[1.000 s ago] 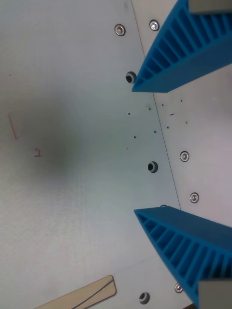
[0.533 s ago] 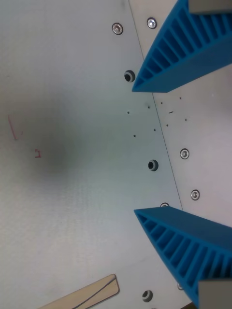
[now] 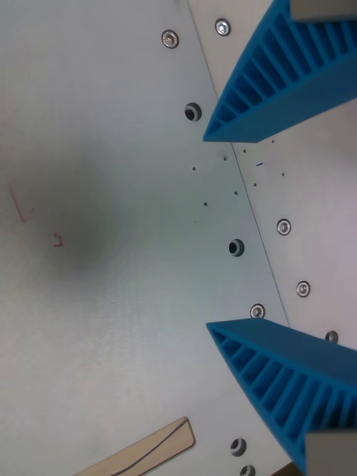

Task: Rotate around gripper positive z

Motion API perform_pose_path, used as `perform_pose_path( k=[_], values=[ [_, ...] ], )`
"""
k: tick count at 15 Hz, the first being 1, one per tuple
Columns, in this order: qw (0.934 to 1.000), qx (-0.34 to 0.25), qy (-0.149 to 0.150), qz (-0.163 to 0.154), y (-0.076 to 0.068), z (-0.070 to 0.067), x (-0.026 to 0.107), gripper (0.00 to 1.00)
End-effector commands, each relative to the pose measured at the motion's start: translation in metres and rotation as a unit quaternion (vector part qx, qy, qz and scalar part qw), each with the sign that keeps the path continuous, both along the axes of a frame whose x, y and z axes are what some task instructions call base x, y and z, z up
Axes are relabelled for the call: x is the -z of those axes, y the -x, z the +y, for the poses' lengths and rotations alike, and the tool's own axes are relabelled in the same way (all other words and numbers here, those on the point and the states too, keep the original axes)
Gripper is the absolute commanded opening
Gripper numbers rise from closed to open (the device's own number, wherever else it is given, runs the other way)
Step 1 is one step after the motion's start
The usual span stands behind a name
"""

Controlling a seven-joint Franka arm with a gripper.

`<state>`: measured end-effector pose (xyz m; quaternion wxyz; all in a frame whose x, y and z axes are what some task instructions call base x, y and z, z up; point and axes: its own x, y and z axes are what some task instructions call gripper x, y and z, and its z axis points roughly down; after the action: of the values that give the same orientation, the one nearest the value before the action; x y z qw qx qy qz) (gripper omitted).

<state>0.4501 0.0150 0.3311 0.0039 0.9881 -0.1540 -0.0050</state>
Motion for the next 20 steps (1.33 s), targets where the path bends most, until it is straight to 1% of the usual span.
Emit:
perform_pose_path(
  k=[1,10,20],
  values=[
    [0.9978,0.066,0.001,-0.003,0.0002,0.0,-0.002,1.0],
    [0.9929,0.119,0.001,-0.003,0.0002,0.0,-0.002,1.0],
    [0.9843,0.176,0.002,-0.003,0.0002,0.0,-0.002,1.0]
  ],
)
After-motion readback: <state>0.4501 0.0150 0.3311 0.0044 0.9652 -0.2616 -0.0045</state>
